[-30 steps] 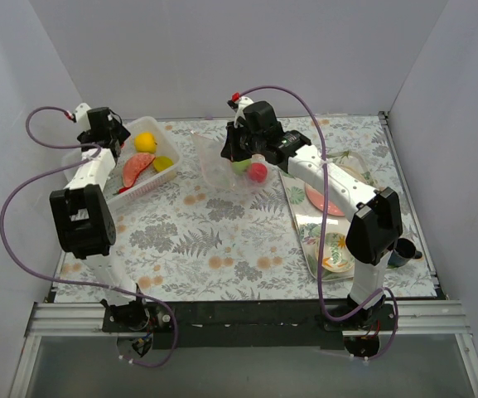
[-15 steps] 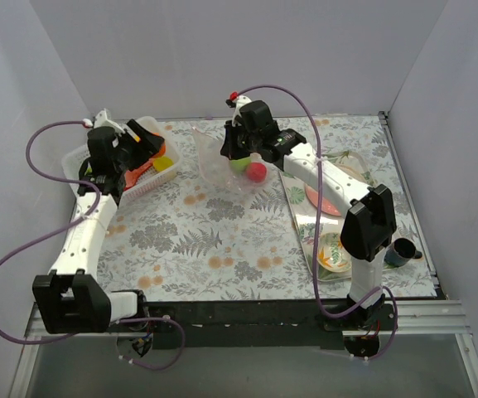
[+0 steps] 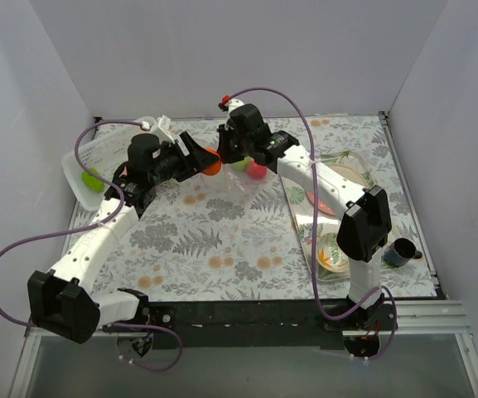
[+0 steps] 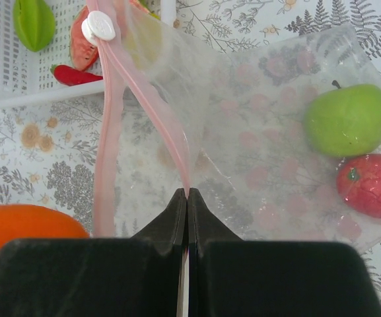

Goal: Place the food in the zip-top bag and seal the zipper
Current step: Place the fake fruit in the zipper food storage bag.

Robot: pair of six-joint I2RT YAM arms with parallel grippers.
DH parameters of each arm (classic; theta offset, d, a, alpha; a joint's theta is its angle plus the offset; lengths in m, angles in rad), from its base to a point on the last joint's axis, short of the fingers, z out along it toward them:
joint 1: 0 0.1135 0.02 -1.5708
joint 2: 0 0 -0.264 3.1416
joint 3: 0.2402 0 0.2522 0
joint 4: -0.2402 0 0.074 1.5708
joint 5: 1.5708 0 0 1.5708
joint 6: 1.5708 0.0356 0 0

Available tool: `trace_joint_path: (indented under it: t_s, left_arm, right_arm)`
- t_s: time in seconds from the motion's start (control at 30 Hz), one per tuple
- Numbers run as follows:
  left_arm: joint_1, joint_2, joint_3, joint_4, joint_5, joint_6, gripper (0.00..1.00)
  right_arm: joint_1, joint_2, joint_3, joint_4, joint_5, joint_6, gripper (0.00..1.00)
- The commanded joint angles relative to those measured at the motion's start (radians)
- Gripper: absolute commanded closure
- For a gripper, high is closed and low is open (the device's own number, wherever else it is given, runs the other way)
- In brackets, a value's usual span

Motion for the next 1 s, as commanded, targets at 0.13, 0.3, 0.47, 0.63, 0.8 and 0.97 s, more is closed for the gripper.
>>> trace_joint_path:
  t_s: [0.13,0.3,0.47,0.63,0.8,0.97]
  left_arm:
    - [-0.06,0.055,0.002,0.02,-0.148,-0.014,0.68]
    - [-0.063,0.11,0.015,0.008,-0.16,-0.008,0.57]
    - [-0.074,0.142,0.081,-0.076,-0.202,0.003,0.39]
    - [-0.083,0.142,0.111,-0.076,-0.193,0.02,0.2]
    - [-0.083,0.132,0.125,-0.079,-0.16,0.032,0.02]
    - [-0.083,0.086,0.131,-0.101,-0.176,0.035,0.02]
  right_arm:
    - [0.009,-0.006,0.1,-0.024,0.032,0.014,0.99]
    - [0.009,-0.027,0.14,-0.05,0.02,0.017,0.99]
    - [0.013,-0.033,0.163,-0.063,0.022,0.017,0.99]
    - [0.016,-0.029,0.168,-0.07,0.04,0.012,0.99]
    - [0.018,-0.012,0.197,-0.083,0.055,-0.007,0.99]
    - [0.015,0.002,0.237,-0.098,0.074,-0.024,0.99]
